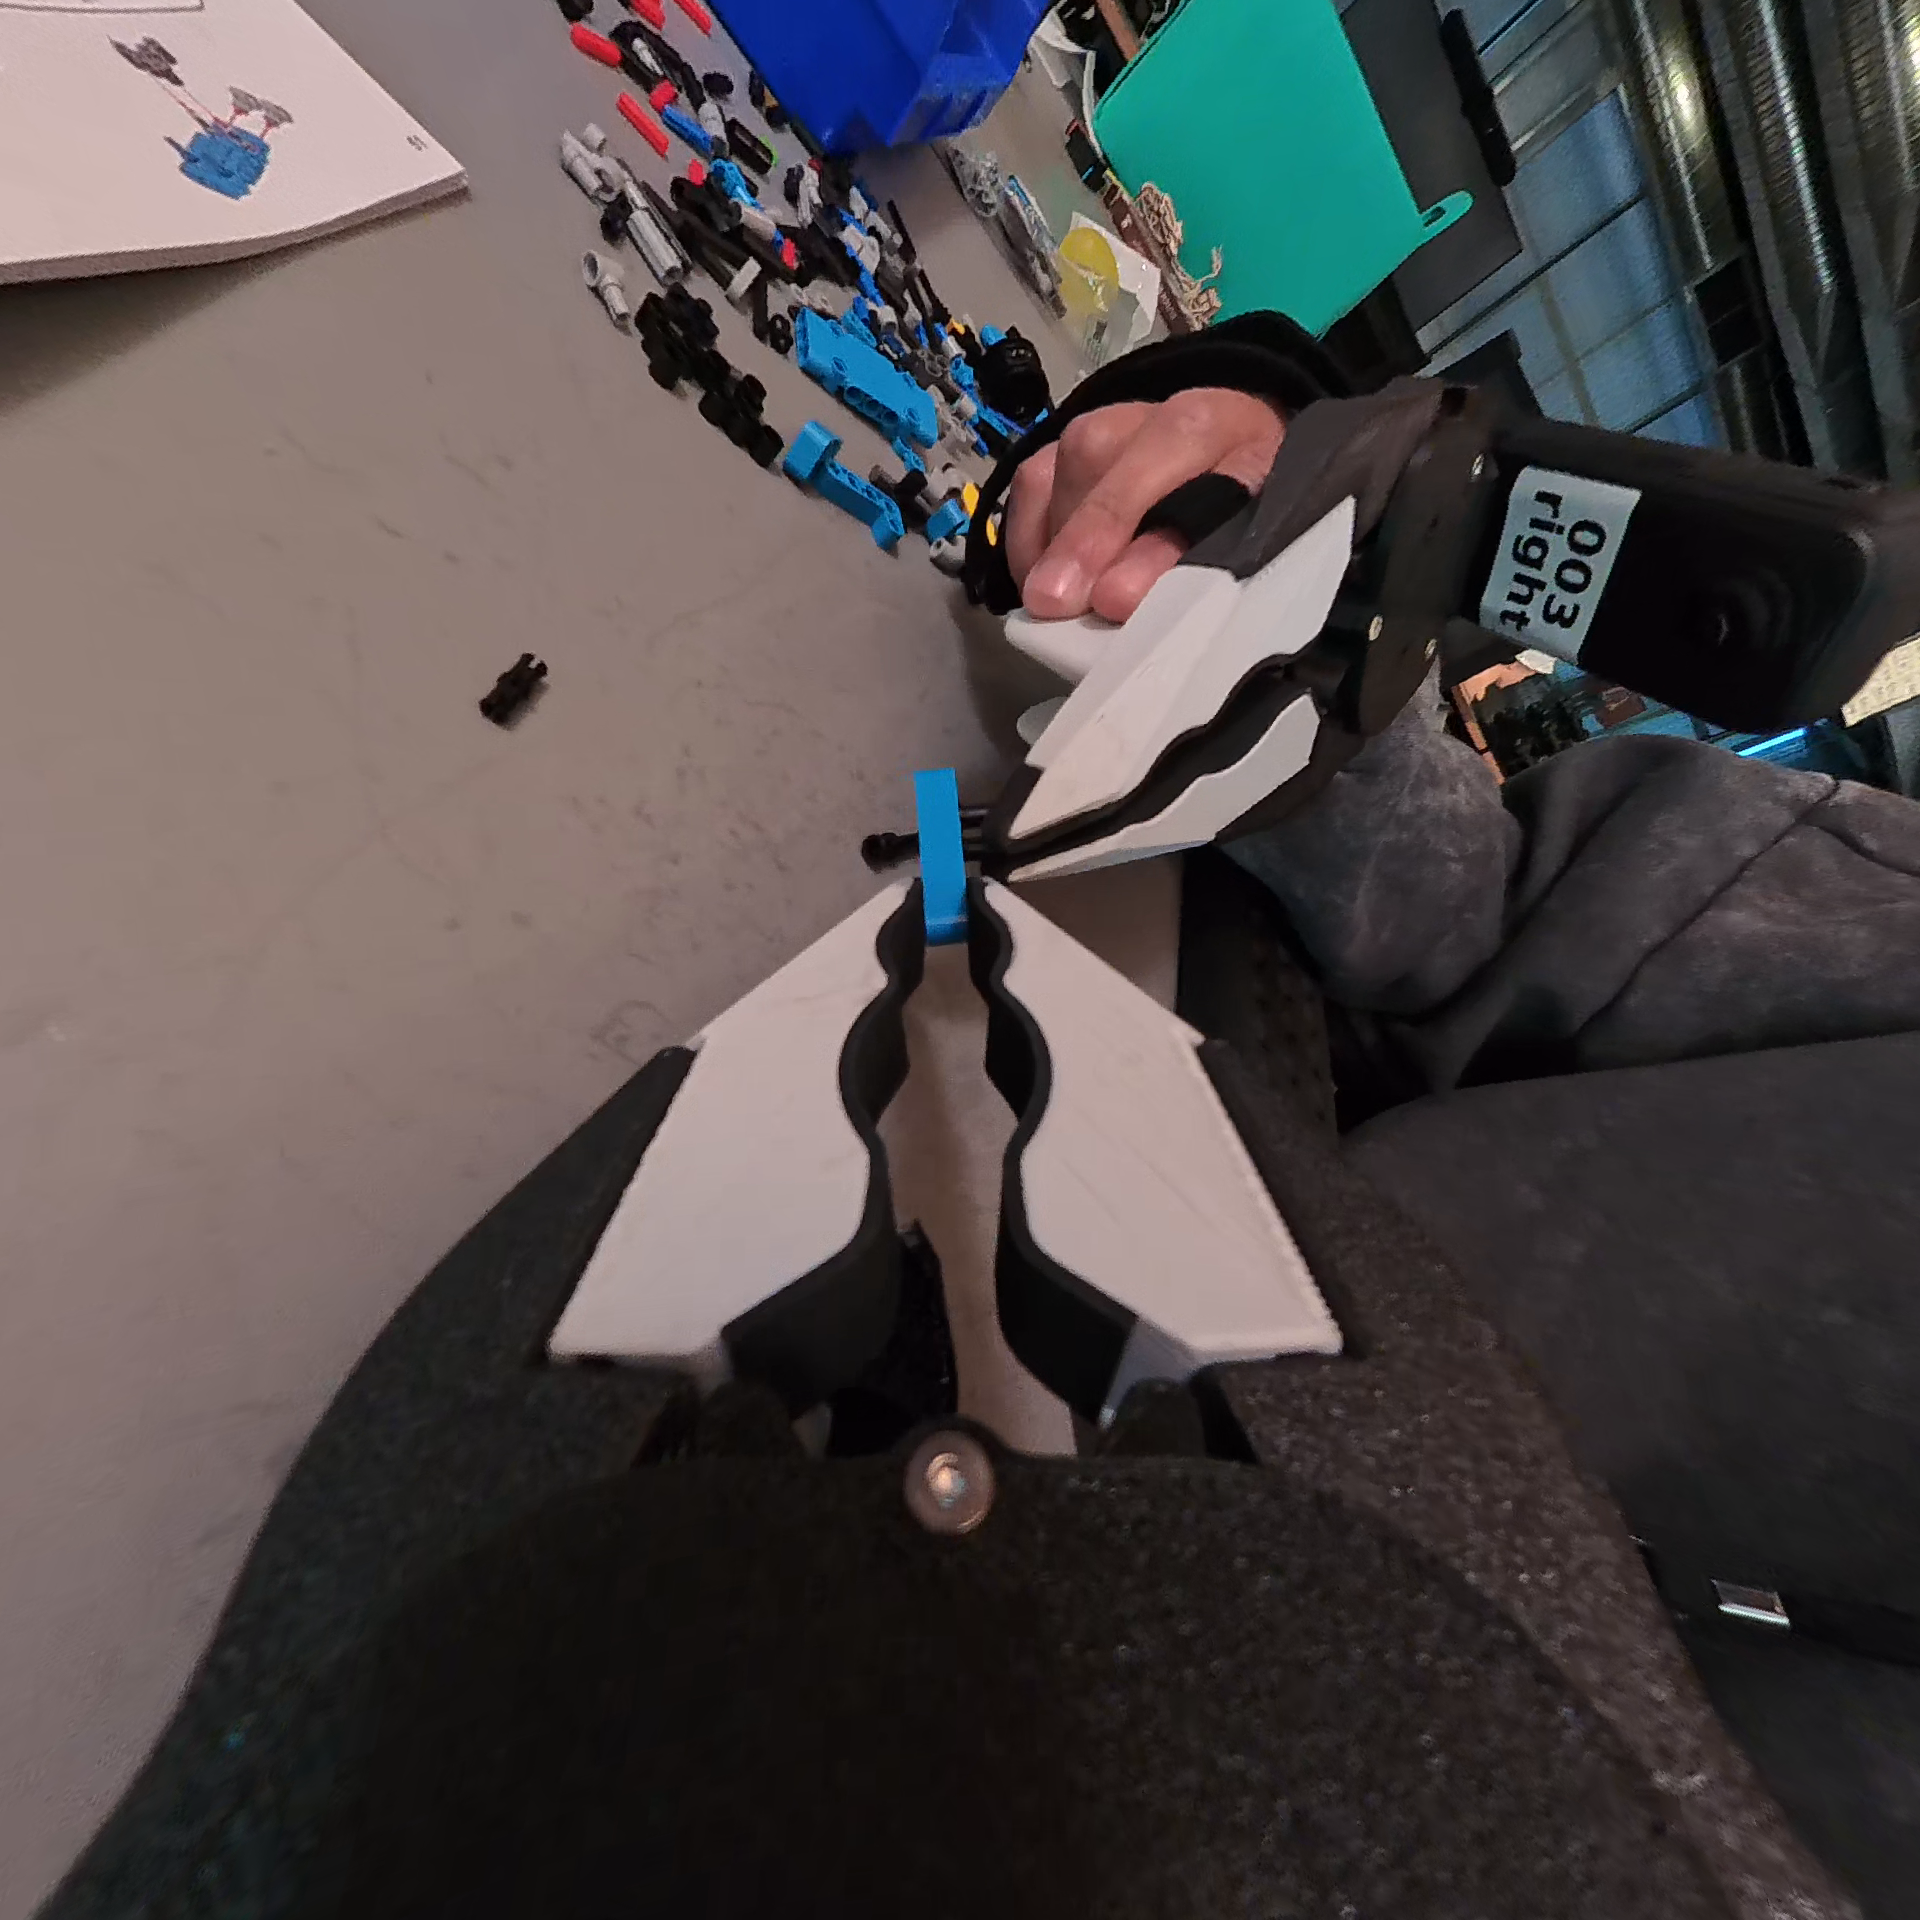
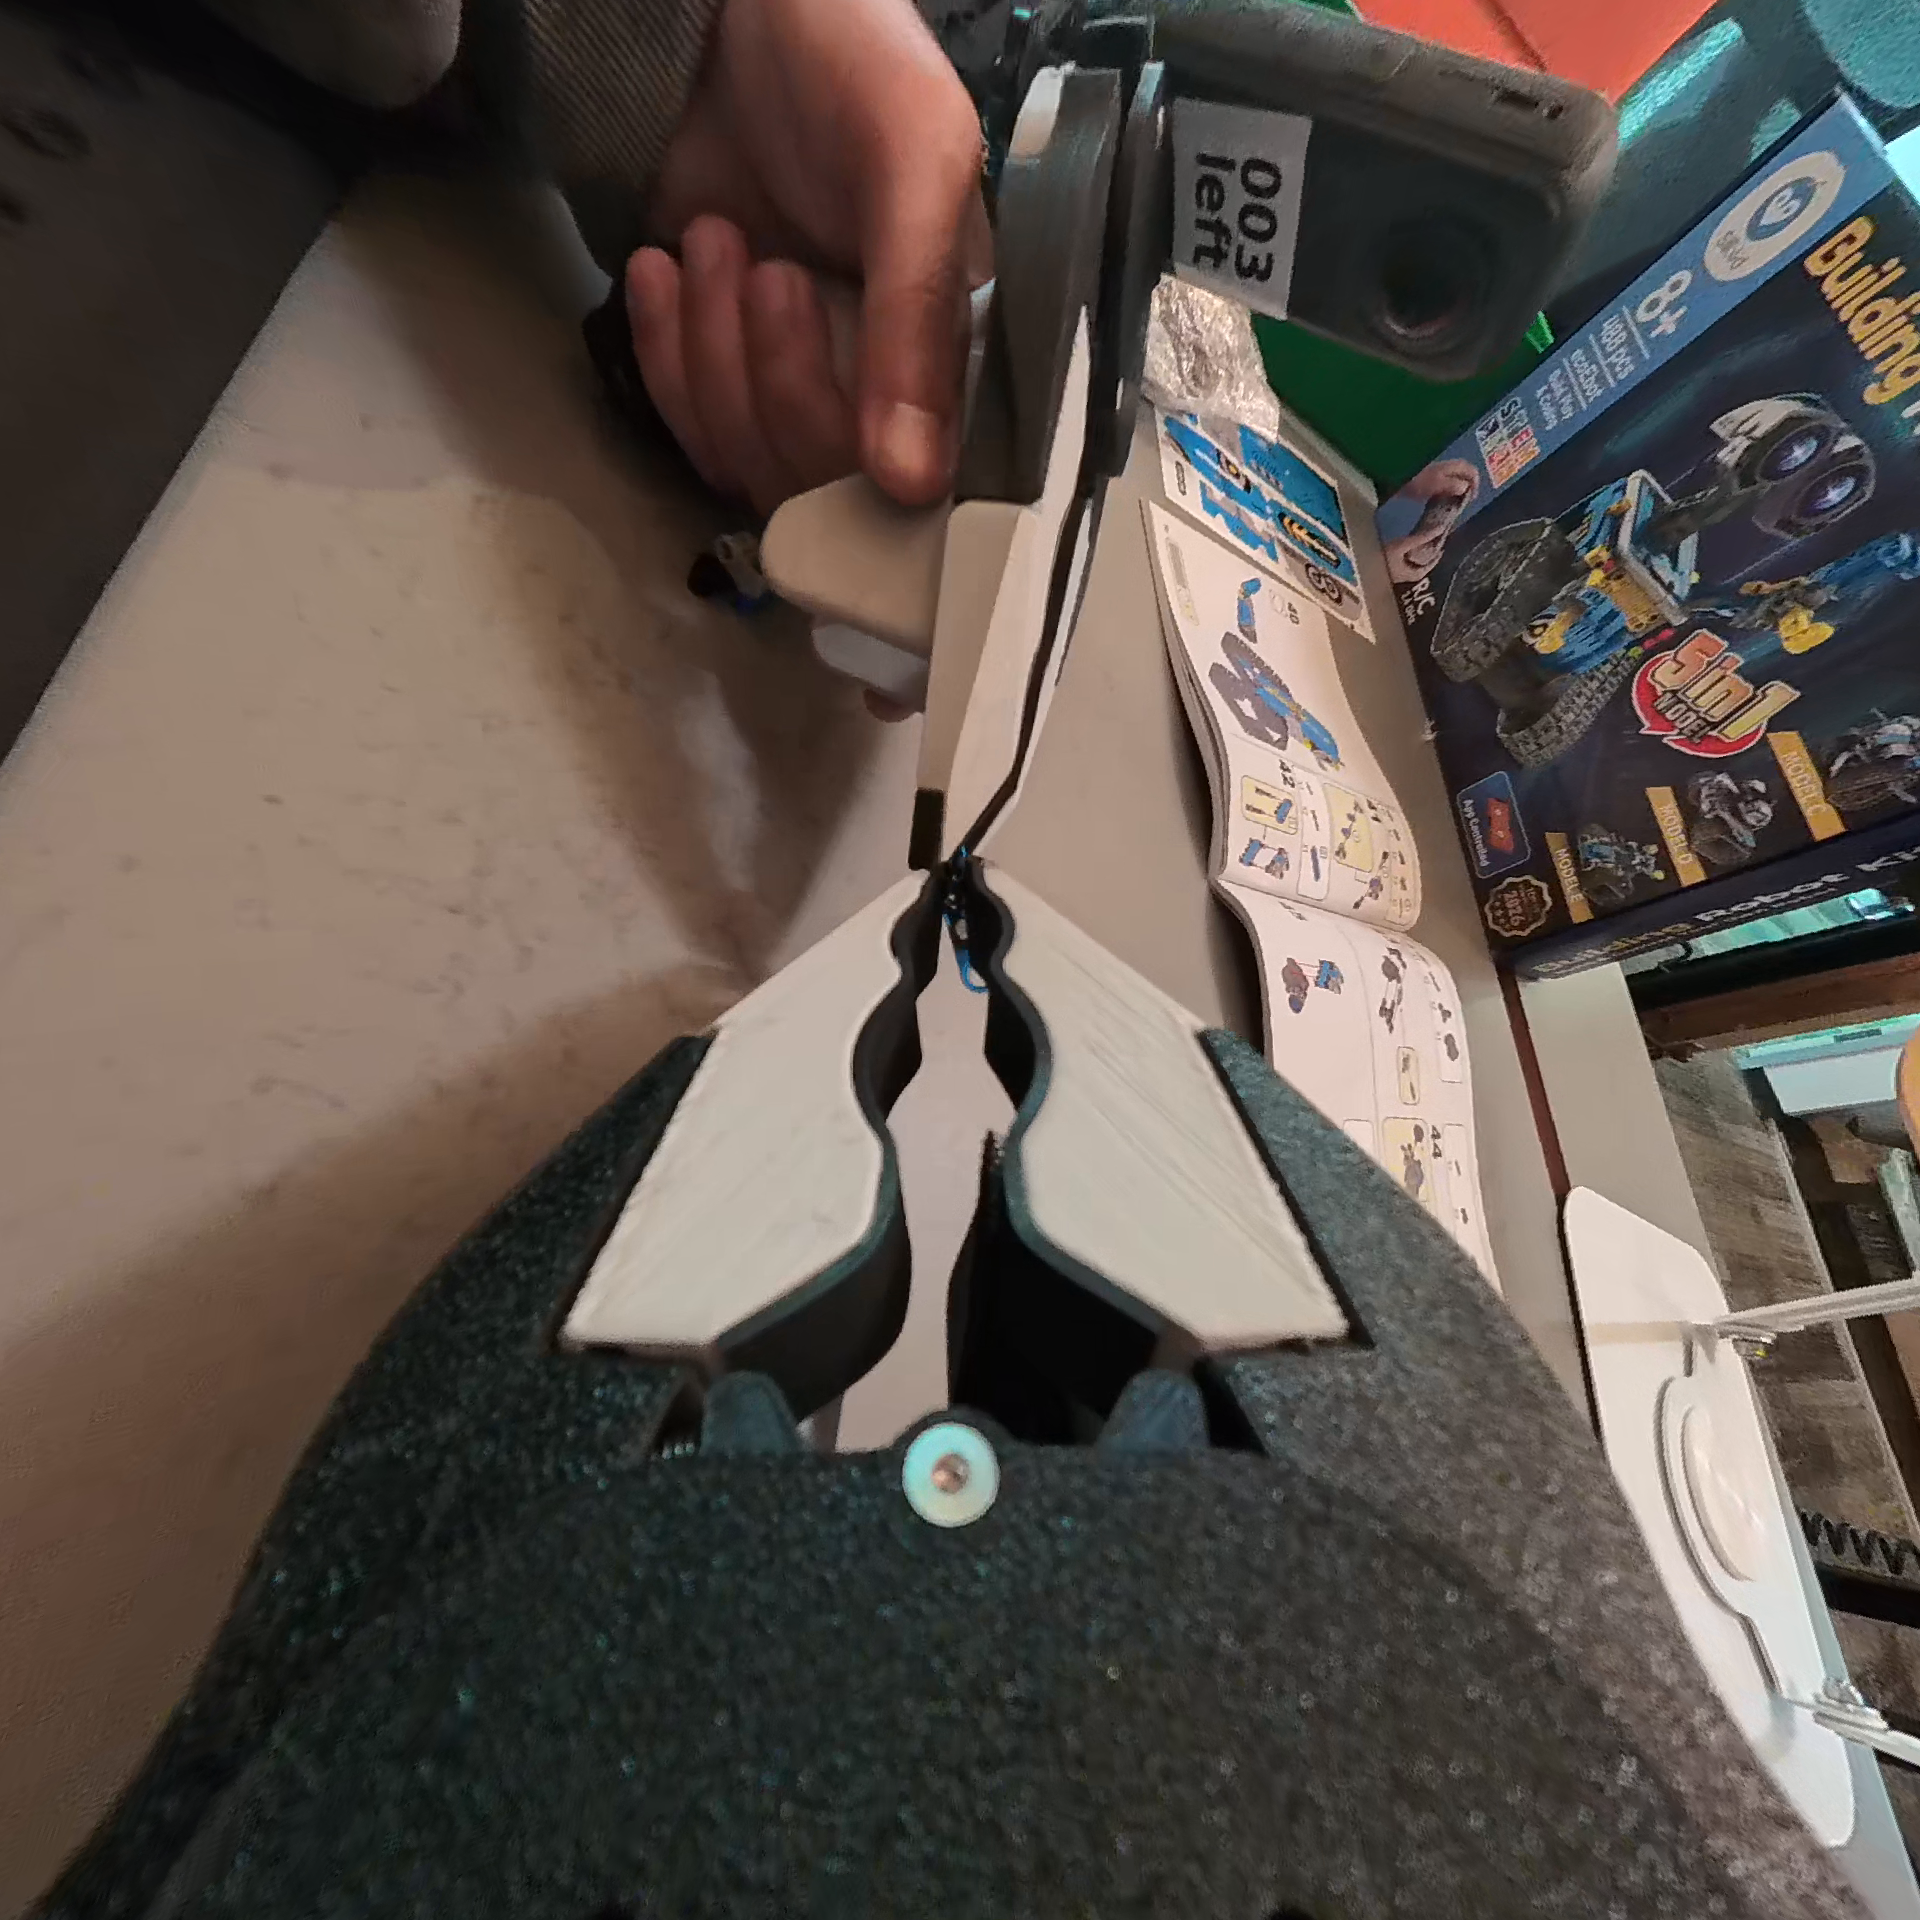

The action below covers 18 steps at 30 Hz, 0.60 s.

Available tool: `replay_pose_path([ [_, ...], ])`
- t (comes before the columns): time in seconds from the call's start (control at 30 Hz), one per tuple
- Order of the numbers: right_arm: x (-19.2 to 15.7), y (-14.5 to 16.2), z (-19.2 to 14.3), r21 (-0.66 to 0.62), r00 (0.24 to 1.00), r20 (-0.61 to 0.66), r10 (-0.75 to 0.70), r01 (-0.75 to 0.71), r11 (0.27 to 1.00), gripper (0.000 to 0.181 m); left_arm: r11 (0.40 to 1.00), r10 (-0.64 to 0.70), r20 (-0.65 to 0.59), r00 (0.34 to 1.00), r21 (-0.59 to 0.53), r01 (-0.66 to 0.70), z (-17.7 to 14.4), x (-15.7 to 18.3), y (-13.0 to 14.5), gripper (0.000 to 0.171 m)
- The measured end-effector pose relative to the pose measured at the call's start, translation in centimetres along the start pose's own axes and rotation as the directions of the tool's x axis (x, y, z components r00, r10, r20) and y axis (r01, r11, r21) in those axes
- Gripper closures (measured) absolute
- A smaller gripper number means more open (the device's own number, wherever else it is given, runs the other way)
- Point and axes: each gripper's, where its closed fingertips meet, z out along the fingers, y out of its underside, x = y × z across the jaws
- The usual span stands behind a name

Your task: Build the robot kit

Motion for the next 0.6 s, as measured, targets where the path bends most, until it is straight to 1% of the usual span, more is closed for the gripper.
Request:
replay_pose_path([
  [0.1, 0.1, -0.2, -0.1, 0.014, 1.000, -0.011, -0.003, 0.003, 1.000, 0.177, 1.000, -0.008, -0.021, 1.000, 0.009, 0.008, -0.2, 0.2, -0.1, 0.165],
  [0.17, 0.1, -0.2, 0.0, 0.015, 1.000, -0.008, 0.006, -0.006, 1.000, 0.177, 1.000, 0.002, -0.010, 1.000, 0.000, -0.002, -0.2, 0.1, 0.0, 0.166],
  [0.23, -0.4, 0.0, 0.2, 0.015, 0.999, 0.030, 0.038, -0.039, 0.999, 0.177, 0.999, 0.034, 0.009, 0.999, -0.030, -0.033, 0.1, 0.1, 0.5, 0.166],
  [0.3, -0.5, -0.4, 0.0, 0.032, 0.999, 0.027, 0.019, -0.020, 0.999, 0.177, 1.000, 0.012, -0.041, 0.999, -0.020, -0.013, -0.1, 0.7, 0.4, 0.166],
  [0.33, -0.3, -1.0, -0.2, 0.065, 0.999, 0.026, 0.048, -0.049, 0.997, 0.178, 1.000, -0.008, -0.080, 0.997, -0.008, 0.007, -0.2, 1.2, 0.2, 0.166],
  [0.37, -0.1, -1.5, -0.6, 0.105, 0.995, 0.037, 0.097, -0.100, 0.989, 0.178, 1.000, -0.018, -0.093, 0.996, -0.007, 0.017, -0.2, 1.3, 0.1, 0.165],
  [0.4, -0.1, -1.4, -0.6, 0.114, 0.991, 0.052, 0.119, -0.125, 0.986, 0.178, 1.000, -0.013, -0.074, 0.997, -0.020, 0.011, 0.0, 1.1, 0.4, 0.165],
  [0.43, -0.4, -1.1, -0.4, 0.098, 0.992, 0.062, 0.111, -0.117, 0.988, 0.178, 1.000, -0.005, -0.055, 0.998, -0.031, 0.003, 0.1, 0.9, 0.5, 0.165],
  [0.53, -0.2, -1.5, -0.5, 0.123, 0.992, 0.060, 0.114, -0.120, 0.985, 0.178, 1.000, -0.019, -0.092, 0.996, -0.027, 0.016, -0.1, 1.3, 0.4, 0.165],
  [0.6, -0.3, -1.7, -0.5, 0.130, 0.992, 0.065, 0.109, -0.117, 0.985, 0.178, 0.999, -0.010, -0.097, 0.995, -0.048, 0.005, 0.1, 1.5, 0.8, 0.165],
])
